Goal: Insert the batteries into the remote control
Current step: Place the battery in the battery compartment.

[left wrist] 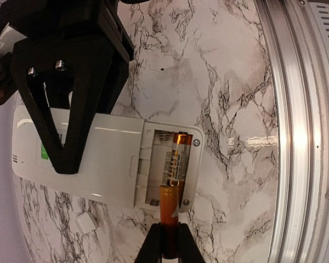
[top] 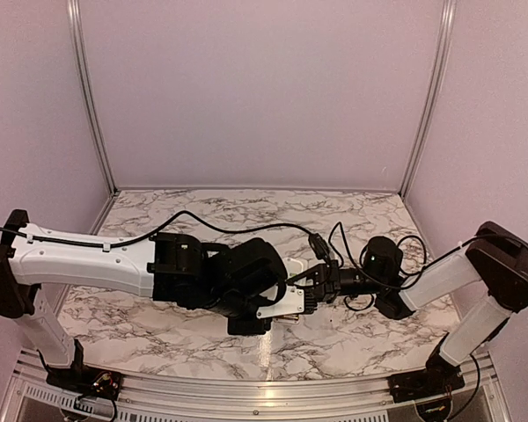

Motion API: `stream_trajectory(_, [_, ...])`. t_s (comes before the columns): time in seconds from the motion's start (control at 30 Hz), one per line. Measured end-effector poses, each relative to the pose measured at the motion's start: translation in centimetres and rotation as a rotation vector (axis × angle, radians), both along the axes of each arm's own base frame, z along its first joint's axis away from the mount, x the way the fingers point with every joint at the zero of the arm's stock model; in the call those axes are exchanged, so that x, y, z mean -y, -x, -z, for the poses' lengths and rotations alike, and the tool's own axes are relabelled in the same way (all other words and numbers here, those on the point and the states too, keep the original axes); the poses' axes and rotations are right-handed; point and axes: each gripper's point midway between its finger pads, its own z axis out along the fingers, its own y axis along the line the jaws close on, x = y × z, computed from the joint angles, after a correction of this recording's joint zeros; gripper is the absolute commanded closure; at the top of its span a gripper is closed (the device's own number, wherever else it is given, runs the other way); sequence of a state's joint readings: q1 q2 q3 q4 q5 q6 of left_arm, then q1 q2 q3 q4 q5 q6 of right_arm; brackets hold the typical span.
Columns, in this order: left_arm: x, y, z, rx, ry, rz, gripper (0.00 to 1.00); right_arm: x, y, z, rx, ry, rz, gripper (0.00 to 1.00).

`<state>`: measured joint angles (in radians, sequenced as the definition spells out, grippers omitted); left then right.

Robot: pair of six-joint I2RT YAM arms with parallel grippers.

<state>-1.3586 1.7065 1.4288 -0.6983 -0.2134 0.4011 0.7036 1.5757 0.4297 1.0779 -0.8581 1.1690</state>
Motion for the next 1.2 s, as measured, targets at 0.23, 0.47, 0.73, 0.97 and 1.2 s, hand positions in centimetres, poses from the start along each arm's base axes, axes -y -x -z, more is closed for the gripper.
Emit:
stream_trajectory(0.23, [0.8, 0.3, 0.4, 0.012, -0.014, 0.015, 0.96, -0.4, 0.2, 0.2, -0.013, -0.001, -0.007, 1.00])
stream_trajectory(0.47, [0.9, 0.0, 1.0, 0.031, -0.034, 0.009, 0.96, -0.8, 0.5, 0.6, -0.033, 0.001, -0.018, 1.00])
stream_trajectory(0.73, [1.0, 0.0, 1.2, 0.049, -0.048, 0.022, 0.88, -1.1, 0.5, 0.9, -0.045, 0.001, -0.021, 1.00])
stream_trajectory(0.97, [1.3, 0.0, 0.8, 0.065, -0.042, 0.025, 0.69, -1.2, 0.6, 0.4, -0.043, -0.015, -0.025, 1.00])
stream_trajectory(1.2, [1.4, -0.2, 0.1, 0.069, -0.012, 0.000, 0.59, -1.2, 0.6, 0.1, -0.036, -0.025, -0.024, 1.00])
